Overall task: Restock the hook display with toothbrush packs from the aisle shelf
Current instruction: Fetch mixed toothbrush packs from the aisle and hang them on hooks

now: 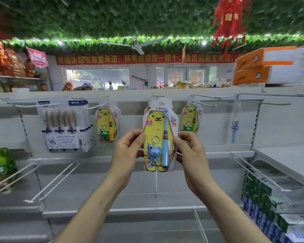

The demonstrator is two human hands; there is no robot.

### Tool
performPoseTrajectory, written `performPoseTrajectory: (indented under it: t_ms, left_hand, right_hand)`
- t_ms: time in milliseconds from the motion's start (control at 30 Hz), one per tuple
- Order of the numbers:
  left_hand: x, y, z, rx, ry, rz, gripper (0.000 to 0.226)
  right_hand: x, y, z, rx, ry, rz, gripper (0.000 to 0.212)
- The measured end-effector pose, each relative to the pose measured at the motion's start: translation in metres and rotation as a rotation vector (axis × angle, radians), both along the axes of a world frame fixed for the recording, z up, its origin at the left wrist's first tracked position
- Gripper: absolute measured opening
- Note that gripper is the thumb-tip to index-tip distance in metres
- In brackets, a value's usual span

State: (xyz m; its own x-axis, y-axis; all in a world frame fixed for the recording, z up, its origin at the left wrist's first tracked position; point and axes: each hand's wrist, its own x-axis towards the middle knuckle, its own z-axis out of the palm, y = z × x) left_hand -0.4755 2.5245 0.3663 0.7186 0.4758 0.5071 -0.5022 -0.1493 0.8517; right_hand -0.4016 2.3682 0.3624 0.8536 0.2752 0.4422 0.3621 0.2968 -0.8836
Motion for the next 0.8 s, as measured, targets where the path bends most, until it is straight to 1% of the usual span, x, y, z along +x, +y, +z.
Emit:
performPoseTrajectory:
  t_ms: [233, 433, 600, 800]
  left_hand:
    - [0.005, -0.006, -0.006, -0.053, -0.053, 0.047, 0.015]
    - [0.011, -0.007, -0.008, -0.112, -0.073, 0.046, 0.015]
    - [0.023, -0.002, -0.011, -0.097, -0.043, 0.066, 0.016]
    - [0.052, 0.017, -0.01, -0.015, 0.084, 0.189, 0.017]
  right_hand:
    - [0.005, -0.003, 0.001, 0.016, -0.024, 0.054, 0.009]
    - [0.008, -0.003, 0.001, 0.03, -0.014, 0.084, 0.009]
    - [0.018, 0.001, 0.002, 0.017, -0.008, 0.095, 0.01]
    - [0.052, 0.022, 0.0, -0.093, 0.017, 0.06, 0.012]
